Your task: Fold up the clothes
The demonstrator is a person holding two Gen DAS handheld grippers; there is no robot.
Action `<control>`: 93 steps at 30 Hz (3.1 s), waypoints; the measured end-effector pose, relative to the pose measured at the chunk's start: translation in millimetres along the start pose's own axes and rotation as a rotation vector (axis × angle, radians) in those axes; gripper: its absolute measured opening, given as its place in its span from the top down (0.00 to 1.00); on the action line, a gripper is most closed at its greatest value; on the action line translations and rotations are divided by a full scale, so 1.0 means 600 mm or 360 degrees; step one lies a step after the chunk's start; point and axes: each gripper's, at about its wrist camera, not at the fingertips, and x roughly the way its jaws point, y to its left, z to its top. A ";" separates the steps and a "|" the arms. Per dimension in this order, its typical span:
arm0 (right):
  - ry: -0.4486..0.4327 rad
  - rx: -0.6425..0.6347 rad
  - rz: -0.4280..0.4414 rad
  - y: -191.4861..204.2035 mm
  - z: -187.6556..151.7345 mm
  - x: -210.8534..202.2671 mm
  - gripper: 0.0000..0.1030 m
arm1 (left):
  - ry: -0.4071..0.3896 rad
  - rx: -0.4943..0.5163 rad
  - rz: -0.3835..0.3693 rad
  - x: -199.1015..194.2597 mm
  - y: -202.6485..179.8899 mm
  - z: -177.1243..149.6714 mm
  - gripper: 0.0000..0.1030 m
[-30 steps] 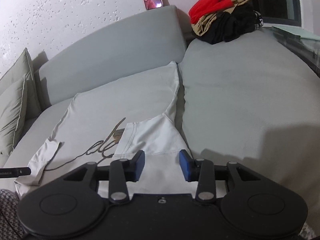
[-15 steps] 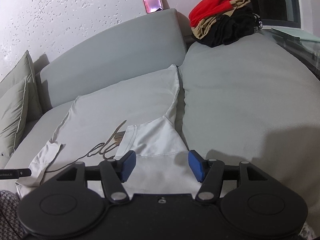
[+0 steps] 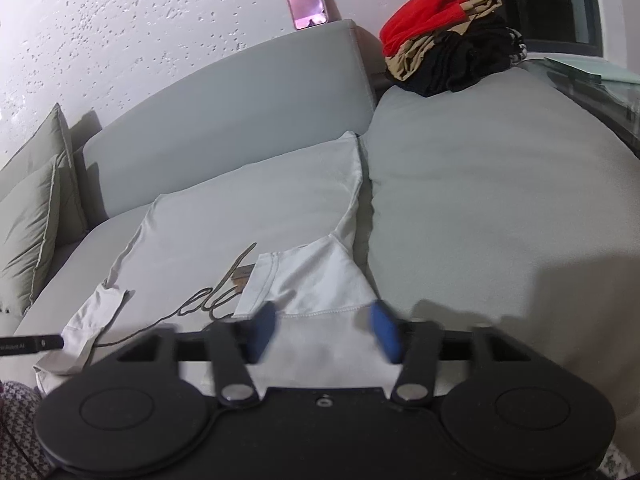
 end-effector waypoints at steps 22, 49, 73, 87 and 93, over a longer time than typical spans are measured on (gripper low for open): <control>-0.0012 0.0016 -0.0025 0.000 -0.002 -0.003 0.45 | 0.0048 -0.0029 0.0016 0.001 0.003 0.002 0.11; -0.0016 0.0030 -0.0024 0.000 -0.001 -0.003 0.43 | 0.0045 -0.0012 0.0028 -0.003 0.002 0.001 0.11; 0.0315 0.0028 -0.0097 0.051 0.031 0.081 0.89 | 0.0519 0.0186 0.0441 0.088 0.026 0.048 0.72; 0.0410 0.0067 -0.0012 0.086 0.019 0.072 0.87 | 0.0281 0.0249 0.0026 0.041 -0.052 0.055 0.58; 0.0535 0.0018 -0.0010 0.100 0.001 0.063 0.88 | 0.0354 0.0522 0.0006 0.015 -0.089 0.007 0.62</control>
